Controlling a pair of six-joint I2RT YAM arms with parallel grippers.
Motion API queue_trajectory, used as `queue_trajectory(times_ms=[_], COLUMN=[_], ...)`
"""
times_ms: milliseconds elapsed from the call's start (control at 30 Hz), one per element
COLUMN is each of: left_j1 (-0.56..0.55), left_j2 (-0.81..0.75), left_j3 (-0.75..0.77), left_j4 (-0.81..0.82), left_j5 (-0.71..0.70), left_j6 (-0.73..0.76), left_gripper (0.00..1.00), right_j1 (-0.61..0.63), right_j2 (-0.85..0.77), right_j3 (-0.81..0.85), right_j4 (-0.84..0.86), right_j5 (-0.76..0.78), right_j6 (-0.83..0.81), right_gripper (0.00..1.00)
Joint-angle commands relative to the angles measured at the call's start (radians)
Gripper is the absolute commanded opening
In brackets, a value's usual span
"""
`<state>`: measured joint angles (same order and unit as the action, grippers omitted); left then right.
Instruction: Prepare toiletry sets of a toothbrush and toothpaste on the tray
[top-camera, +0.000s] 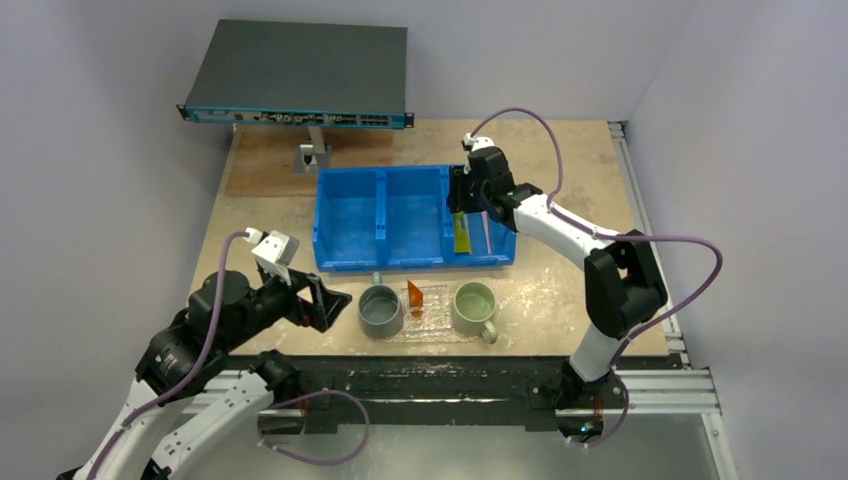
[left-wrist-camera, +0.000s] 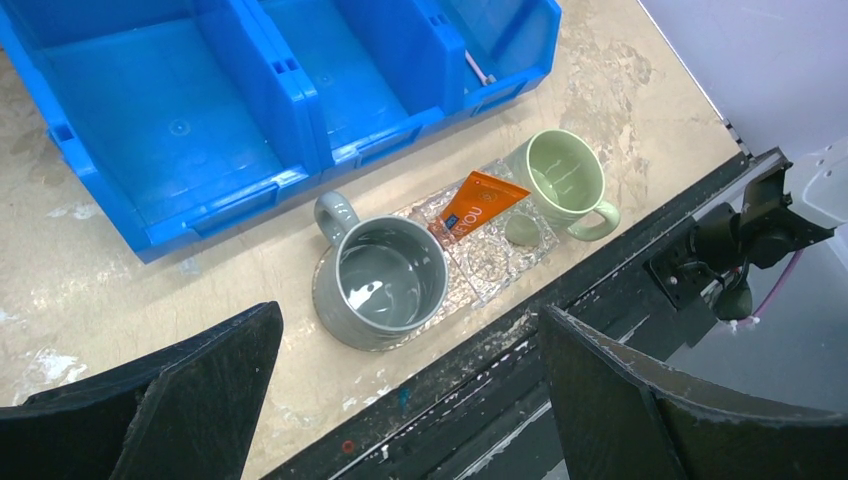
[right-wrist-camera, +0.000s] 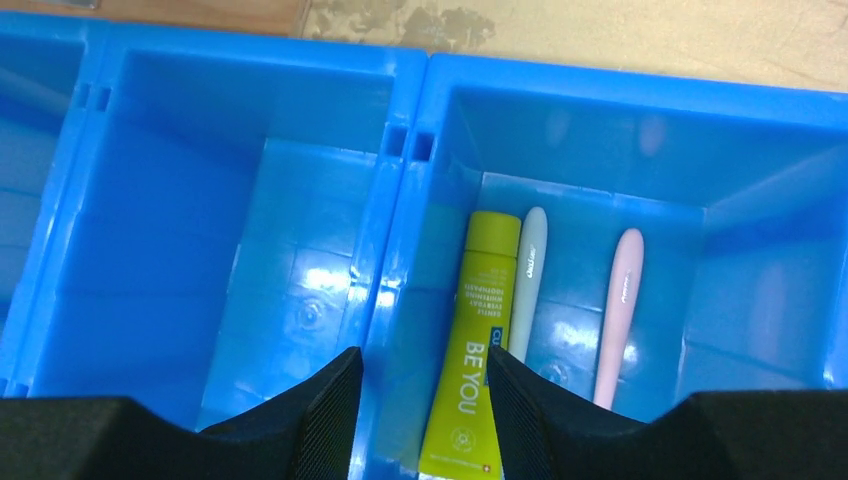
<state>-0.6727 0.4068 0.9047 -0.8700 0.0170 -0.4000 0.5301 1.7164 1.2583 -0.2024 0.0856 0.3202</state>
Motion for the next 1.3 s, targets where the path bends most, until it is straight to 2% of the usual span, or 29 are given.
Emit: queue_trajectory(times_ms=[0, 533, 967, 1267], left_j1=[0.002, 0.003, 0.005, 0.005], left_j2=[0.008, 0.024, 0.020, 0.021], left_j3=[-0.003, -0.002, -0.003, -0.002], left_j4=[0.003, 0.004, 0.004, 0.004], left_j5=[-0.014, -0.014, -0.012, -0.014], left_j6=[0.014, 0.015, 0.015, 0.015], left_gripper=[1.00, 1.00, 1.00, 1.00], right_j1=[-0.017, -0.040, -0.048, -0.048], right_j2=[0.023, -0.163, -0.078, 0.031], right_j3=[-0.043, -0.133, -0.160, -0.142], right_j4=[0.072, 0.172, 0.219, 0.248], right_j5=[-0.069, -0.029, -0.033, -0.049], right_j6=[0.025, 0.060, 0.125, 0.113], right_gripper=[0.51, 0.45, 0.37, 0.39])
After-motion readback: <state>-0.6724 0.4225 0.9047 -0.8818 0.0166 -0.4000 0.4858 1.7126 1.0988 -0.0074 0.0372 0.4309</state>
